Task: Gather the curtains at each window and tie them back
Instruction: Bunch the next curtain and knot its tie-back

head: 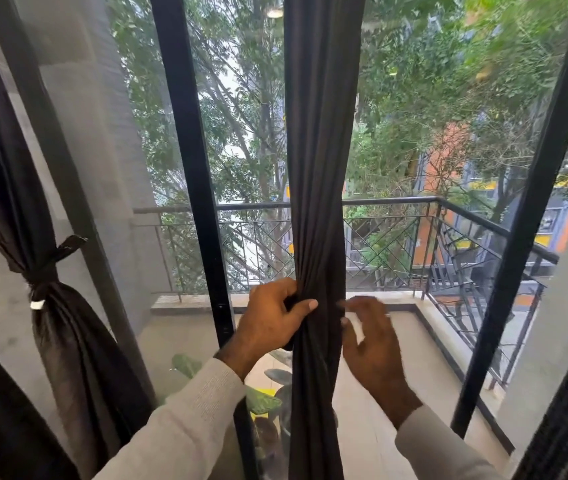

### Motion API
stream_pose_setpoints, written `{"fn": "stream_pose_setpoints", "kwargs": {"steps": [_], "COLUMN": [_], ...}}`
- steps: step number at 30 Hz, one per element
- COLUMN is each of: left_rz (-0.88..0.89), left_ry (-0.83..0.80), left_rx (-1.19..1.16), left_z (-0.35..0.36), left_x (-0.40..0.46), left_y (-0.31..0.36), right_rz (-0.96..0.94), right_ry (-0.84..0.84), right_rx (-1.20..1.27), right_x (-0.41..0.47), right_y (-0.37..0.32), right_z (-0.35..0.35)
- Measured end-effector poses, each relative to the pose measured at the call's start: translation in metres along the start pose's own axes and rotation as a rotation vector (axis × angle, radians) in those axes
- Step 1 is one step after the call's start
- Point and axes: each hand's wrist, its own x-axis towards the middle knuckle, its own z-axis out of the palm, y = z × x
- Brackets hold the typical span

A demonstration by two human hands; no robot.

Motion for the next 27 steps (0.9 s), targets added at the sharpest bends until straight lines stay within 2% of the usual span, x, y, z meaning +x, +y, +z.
{"fn": "stream_pose_setpoints", "kwargs": {"steps": [2, 4, 7, 9, 11, 13, 16, 18, 20, 23, 25, 27], "left_rz": [-0.027, 0.002, 0.075, 0.053, 0.001, -0.068, -0.113, -0.154, -0.108, -0.082, -0.08, -0.047], "left_ry": [-0.055, -0.068, 0.031, 0.077, 0.009, -0.097, -0.231, -0.237, -0.134, 0.066, 0.12, 0.105], "left_rx": [-0.027, 0.037, 0.363, 0.456, 0.312, 0.094, -0.03, -0.054, 0.061, 0.353, 0.364, 0.302], "left_z": [-0.004, -0.01, -0.016, -0.015, -0.017, -0.017, -0.02, -0.021, -0.022, -0.022, -0.019, -0.012], "left_x": [0.002, 0.003, 0.001, 0.0, 0.0, 0.002, 0.001, 0.001, -0.001, -0.005, -0.008, -0.01], "left_y": [-0.001, 0.001, 0.011, 0.015, 0.012, 0.015, 0.026, 0.022, 0.022, 0.026, 0.033, 0.036], "right_rz": [0.322, 0.472, 0.375, 0.264, 0.203, 0.335, 0.456, 0.442, 0.448, 0.327, 0.103, -0.096], "right_ry": [-0.003, -0.098, 0.005, 0.049, 0.026, -0.072, -0.167, -0.118, 0.039, 0.186, 0.153, 0.085], "right_rx": [0.165, 0.285, 0.239, 0.243, 0.217, 0.283, 0.413, 0.377, 0.287, 0.192, 0.069, -0.1], "right_x": [0.018, 0.03, 0.029, 0.018, 0.01, 0.011, 0.021, 0.024, 0.021, 0.002, -0.009, -0.017], "right_y": [0.007, 0.01, -0.004, -0.014, -0.013, -0.007, -0.001, -0.003, -0.012, -0.029, -0.04, -0.044], "right_z": [0.001, 0.001, -0.006, -0.006, 0.003, 0.01, 0.011, 0.009, 0.004, 0.001, 0.005, 0.015]}}
